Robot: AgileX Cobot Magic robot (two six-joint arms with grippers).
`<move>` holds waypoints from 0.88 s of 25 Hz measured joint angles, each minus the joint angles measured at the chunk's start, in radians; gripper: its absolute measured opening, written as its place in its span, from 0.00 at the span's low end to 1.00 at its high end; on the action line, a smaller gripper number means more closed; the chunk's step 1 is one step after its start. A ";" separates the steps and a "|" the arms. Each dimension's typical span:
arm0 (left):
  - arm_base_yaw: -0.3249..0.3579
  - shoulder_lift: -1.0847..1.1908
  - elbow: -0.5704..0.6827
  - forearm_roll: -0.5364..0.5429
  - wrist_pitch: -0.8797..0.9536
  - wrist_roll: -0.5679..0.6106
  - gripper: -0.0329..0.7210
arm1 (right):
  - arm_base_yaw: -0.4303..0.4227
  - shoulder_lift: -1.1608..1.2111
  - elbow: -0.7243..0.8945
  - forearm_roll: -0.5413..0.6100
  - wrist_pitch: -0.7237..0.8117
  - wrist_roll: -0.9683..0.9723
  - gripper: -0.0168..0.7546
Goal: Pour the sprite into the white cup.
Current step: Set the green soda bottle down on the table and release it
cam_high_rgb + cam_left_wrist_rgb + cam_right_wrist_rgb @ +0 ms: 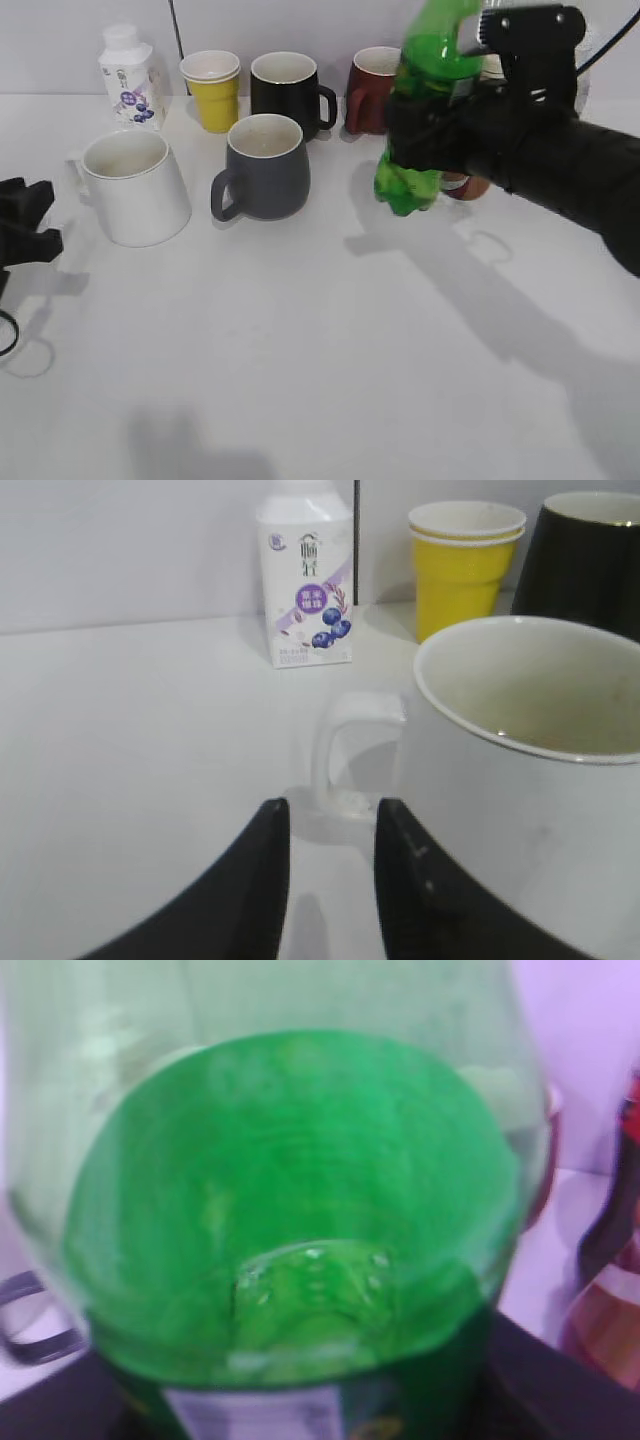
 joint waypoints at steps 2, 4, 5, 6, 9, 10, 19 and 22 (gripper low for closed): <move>0.000 -0.043 0.025 0.000 0.006 0.000 0.36 | -0.018 0.056 0.000 0.019 -0.077 -0.014 0.53; -0.001 -0.080 0.033 0.009 0.034 0.000 0.36 | -0.021 0.116 0.000 0.021 -0.160 -0.027 0.53; -0.001 -0.099 0.033 0.016 0.058 0.000 0.36 | -0.021 0.148 -0.001 0.021 -0.191 -0.033 0.53; -0.001 -0.118 0.034 0.025 0.083 0.000 0.36 | -0.021 0.175 -0.002 0.020 -0.203 -0.036 0.53; -0.001 -0.166 0.036 0.039 0.149 0.000 0.36 | -0.021 0.224 -0.003 0.008 -0.222 -0.040 0.53; -0.001 -0.181 0.036 0.041 0.159 0.000 0.36 | -0.021 0.228 -0.005 0.001 -0.226 -0.040 0.53; -0.002 -0.273 0.038 0.044 0.201 0.000 0.36 | -0.021 0.185 -0.058 -0.051 -0.123 -0.055 0.87; -0.002 -0.333 0.038 0.046 0.258 0.000 0.36 | -0.021 0.093 -0.090 -0.051 -0.028 -0.068 0.87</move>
